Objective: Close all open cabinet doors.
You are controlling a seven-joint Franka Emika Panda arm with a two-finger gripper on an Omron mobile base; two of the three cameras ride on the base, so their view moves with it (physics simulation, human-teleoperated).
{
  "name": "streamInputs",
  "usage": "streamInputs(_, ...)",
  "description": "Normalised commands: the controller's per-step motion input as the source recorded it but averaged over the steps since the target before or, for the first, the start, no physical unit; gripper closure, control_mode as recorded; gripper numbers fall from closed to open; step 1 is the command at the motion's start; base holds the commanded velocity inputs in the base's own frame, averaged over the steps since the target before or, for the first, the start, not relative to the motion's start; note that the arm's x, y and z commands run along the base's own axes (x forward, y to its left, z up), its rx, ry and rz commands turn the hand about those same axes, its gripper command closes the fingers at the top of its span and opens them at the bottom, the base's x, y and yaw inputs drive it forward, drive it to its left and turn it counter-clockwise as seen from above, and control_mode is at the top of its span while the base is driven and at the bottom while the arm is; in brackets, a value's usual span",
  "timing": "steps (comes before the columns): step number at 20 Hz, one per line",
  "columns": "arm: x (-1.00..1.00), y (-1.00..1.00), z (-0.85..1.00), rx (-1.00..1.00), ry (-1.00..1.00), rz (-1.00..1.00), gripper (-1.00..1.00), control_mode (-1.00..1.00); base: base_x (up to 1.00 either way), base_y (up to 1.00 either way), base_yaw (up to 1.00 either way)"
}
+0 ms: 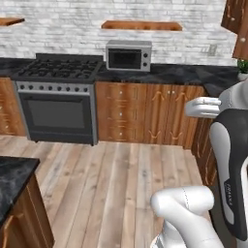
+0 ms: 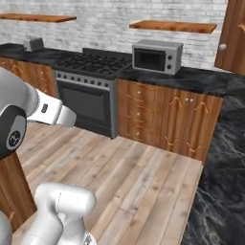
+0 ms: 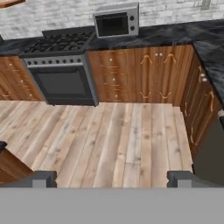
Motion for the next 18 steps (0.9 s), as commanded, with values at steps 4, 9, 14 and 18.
streamInputs(4,0.0,0.0,0.0,0.0,0.0,0.0,-1.0,1.0,1.0,0.0,-0.01)
streamInputs(9,0.0,0.0,0.0,0.0,0.0,0.0,-1.0,1.0,1.0,0.0,-0.08)
streamInputs(14,0.0,0.0,0.0,0.0,0.0,0.0,-1.0,1.0,1.0,0.05,-0.27)
streamInputs(18,0.0,0.0,0.0,0.0,0.0,0.0,-1.0,1.0,1.0,0.4,-0.38)
